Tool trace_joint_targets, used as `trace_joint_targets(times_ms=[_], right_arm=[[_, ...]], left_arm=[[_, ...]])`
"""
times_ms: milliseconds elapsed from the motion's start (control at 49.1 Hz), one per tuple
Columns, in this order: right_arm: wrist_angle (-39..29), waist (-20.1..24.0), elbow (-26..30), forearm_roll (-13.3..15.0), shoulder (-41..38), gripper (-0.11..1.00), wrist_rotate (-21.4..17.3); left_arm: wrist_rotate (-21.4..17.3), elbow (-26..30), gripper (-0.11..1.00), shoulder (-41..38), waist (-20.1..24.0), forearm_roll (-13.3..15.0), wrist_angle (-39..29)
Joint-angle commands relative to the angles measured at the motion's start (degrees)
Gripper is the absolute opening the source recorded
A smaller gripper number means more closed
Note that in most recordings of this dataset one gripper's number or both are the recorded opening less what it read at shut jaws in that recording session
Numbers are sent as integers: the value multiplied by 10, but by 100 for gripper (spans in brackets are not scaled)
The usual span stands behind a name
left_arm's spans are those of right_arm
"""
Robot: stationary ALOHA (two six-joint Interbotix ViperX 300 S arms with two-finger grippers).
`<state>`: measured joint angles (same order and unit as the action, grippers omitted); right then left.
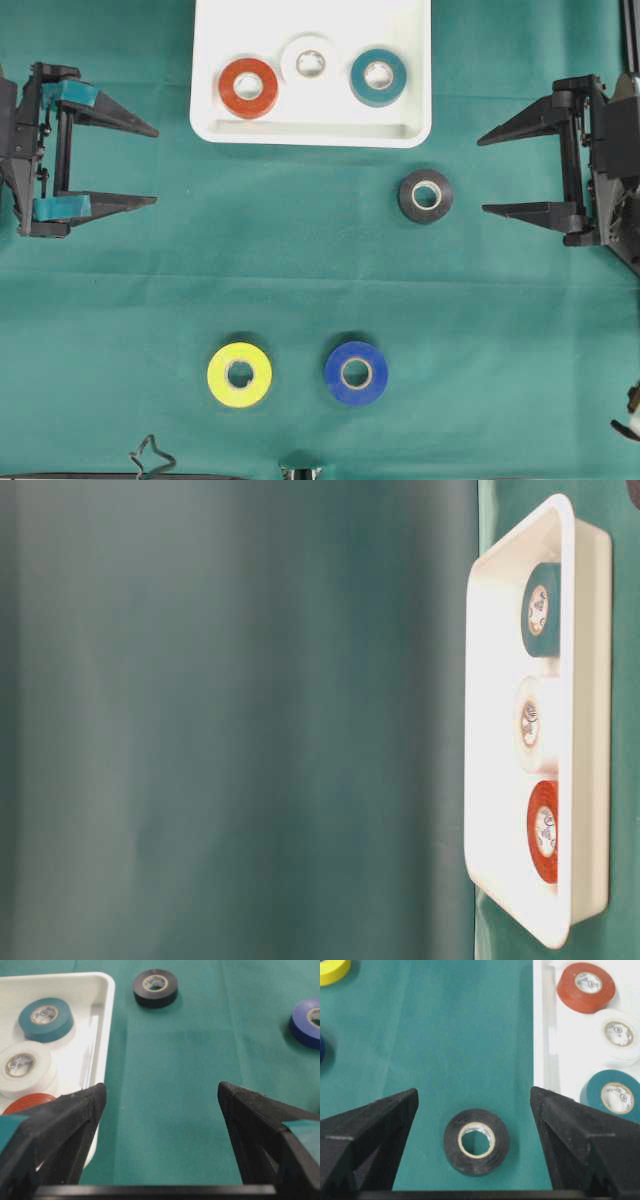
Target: Pick up the tape from a random location and place it into the white case.
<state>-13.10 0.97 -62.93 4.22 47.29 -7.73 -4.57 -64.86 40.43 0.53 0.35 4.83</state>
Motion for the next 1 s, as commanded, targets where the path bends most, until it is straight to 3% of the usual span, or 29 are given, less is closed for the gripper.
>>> trace_joint_targets(times_ms=[0,978], right_arm=[[5,-1,15,2,-1,86,0],[78,-3,45,17,-42,86,0]], left_arm=[[1,7,95,2,0,1,8],[0,84,95,-73,0,1,19]])
